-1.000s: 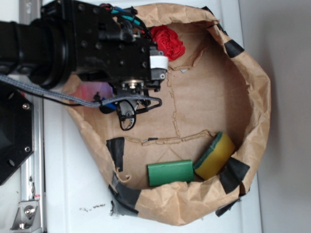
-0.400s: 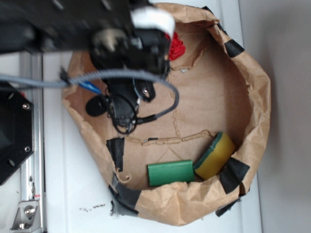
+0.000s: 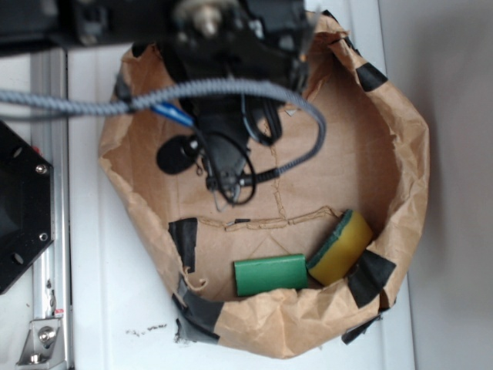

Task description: Grab the silver keys.

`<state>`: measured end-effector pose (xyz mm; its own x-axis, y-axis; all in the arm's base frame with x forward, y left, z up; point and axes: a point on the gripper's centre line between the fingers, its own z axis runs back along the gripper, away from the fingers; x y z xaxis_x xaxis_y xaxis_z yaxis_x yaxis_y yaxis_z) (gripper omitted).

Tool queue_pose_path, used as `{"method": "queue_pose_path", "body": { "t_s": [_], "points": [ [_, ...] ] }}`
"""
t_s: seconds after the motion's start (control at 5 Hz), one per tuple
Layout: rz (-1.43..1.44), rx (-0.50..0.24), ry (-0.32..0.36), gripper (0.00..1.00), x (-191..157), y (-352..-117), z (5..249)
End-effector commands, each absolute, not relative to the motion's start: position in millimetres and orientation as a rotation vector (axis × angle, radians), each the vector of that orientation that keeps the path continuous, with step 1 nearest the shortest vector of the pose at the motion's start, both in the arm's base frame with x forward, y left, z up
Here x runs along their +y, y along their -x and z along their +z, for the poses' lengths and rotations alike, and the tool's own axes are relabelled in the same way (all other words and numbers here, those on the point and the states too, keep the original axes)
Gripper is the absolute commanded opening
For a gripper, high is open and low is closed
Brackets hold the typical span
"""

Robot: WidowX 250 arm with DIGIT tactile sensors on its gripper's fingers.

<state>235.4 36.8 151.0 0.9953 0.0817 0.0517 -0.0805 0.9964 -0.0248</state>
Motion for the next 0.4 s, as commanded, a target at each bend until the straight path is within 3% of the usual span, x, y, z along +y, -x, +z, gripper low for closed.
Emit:
{"method": "queue_pose_path", "body": {
  "t_s": [0.0,0.2],
  "points": [
    [0.102,-0.086,0.021,0.00,27.0,-246.6,166.7],
    [0.118,-0.089,0.028,0.00,25.9,-246.6,169.2]
  ]
}}
